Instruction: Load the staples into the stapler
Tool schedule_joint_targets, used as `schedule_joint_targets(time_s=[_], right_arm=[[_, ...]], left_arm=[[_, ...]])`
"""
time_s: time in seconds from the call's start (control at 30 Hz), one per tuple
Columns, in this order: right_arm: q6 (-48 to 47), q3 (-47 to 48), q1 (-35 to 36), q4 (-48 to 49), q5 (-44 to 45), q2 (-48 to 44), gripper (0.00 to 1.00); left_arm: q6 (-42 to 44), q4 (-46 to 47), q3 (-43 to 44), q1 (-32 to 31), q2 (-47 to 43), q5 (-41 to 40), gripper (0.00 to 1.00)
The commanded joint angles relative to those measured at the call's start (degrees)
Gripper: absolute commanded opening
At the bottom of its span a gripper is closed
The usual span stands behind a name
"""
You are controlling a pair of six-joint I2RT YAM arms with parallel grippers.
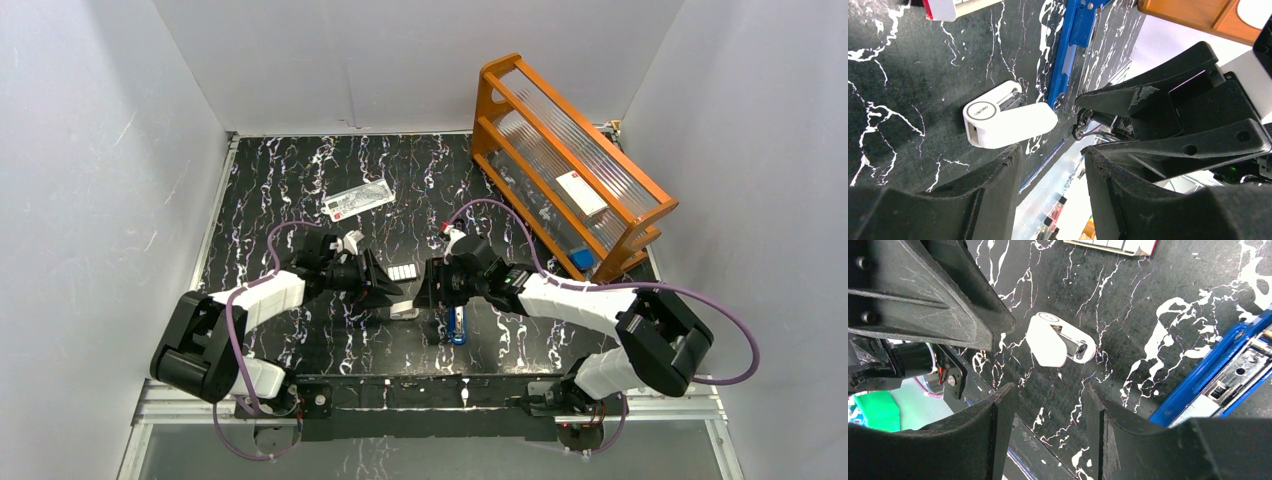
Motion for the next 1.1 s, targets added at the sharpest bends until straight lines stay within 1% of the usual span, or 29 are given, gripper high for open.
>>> schedule_joint_targets(time_s=[0.0,0.13,0.23,0.33,0.5,0.6,0.67,0.8,0.87,0.93,1.0,1.07], right_arm=[[-1.43,2.83,-0.22,1.67,-1.71,0.22,0.61],[-1.97,4.11,-0.16,0.83,-1.88,1.68,0.63],[-2.29,6.34,-0.22,-1.51,-1.68,4.46,0.62],[-2.05,8.78,-0.2,-4.83,0.01,7.21,0.56],[-1.51,10.34,-0.21,-6.53,1.23,10.34,0.46],[-1.46,10.23,-0.21,-6.74,0.29,11.63,0.42],[-1.58,10.83,-0.24,-8.21,-0.36,12.91,0.38],[-1.87,10.11,-0.16,-8.5,-2.12,13.72,0.37],[-1.9,9.68,-0.21,-8.73,-2.07,14.0,0.37],[-2.13,9.72,-0.21,-9.04,-2.05,14.57,0.36],[-2.41,10.35,-0.24,-10.21,-2.03,15.5,0.3],[-2.31,10.46,-0.17,-10.86,-2.32,16.27,0.27]], left_arm=[[-1.57,1.91,-0.13,-1.13,0.01,-1.5,0.48],[-0.13,-0.35,0.9,-1.51,-0.79,-4.8,0.48],[1.36,-2.88,1.93,-1.62,-1.23,-7.21,0.49],[2.8,-5.14,2.51,-2.1,-1.41,-9.12,0.49],[6.28,-9.35,3.08,-3.63,-0.91,-13.3,0.51],[6.89,-9.2,3.2,-4.42,0.4,-12.71,0.55],[7.08,-9.01,3.32,-4.96,1.04,-12.54,0.56],[7.67,-8.69,3.11,-5.92,2.05,-11.99,0.56],[7.83,-8.53,2.86,-6.52,3.25,-11.86,0.54],[7.73,-8.58,2.74,-7.31,4.3,-12.62,0.49],[7.61,-8.61,2.73,-7.88,5.07,-13.52,0.41],[7.17,-9.11,2.73,-8.03,5.4,-15.19,0.38]])
